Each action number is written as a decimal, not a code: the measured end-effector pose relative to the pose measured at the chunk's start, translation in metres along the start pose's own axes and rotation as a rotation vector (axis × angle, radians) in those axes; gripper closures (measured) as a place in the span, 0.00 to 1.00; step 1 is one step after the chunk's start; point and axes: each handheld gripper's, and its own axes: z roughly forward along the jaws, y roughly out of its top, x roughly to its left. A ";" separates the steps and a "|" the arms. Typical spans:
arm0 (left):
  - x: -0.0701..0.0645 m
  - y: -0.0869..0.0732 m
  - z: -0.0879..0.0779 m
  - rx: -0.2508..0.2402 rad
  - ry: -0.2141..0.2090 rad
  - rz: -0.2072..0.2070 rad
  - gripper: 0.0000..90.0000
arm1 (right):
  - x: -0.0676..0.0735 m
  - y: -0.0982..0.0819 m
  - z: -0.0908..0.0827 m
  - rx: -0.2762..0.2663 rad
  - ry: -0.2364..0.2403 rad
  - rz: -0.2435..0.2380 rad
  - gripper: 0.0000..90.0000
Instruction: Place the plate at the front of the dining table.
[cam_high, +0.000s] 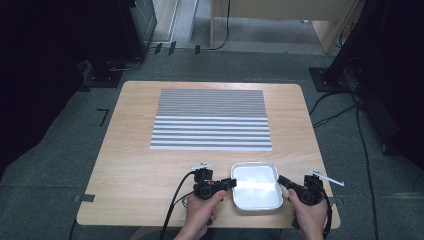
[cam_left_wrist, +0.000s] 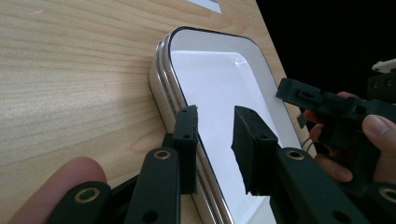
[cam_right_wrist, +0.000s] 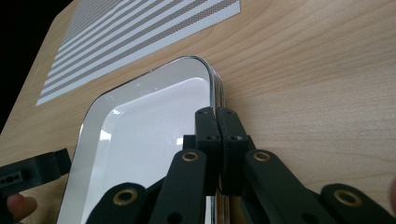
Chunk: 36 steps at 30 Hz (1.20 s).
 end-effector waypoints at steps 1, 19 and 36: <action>0.000 0.000 0.000 0.001 -0.005 -0.004 0.79 | 0.000 0.000 0.000 0.001 0.001 0.000 1.00; -0.004 0.001 -0.004 -0.003 -0.032 -0.012 0.78 | -0.001 0.000 -0.001 -0.021 0.008 0.011 1.00; -0.003 0.007 -0.018 -0.058 -0.025 -0.003 0.78 | 0.009 -0.004 0.001 -0.057 0.040 0.011 1.00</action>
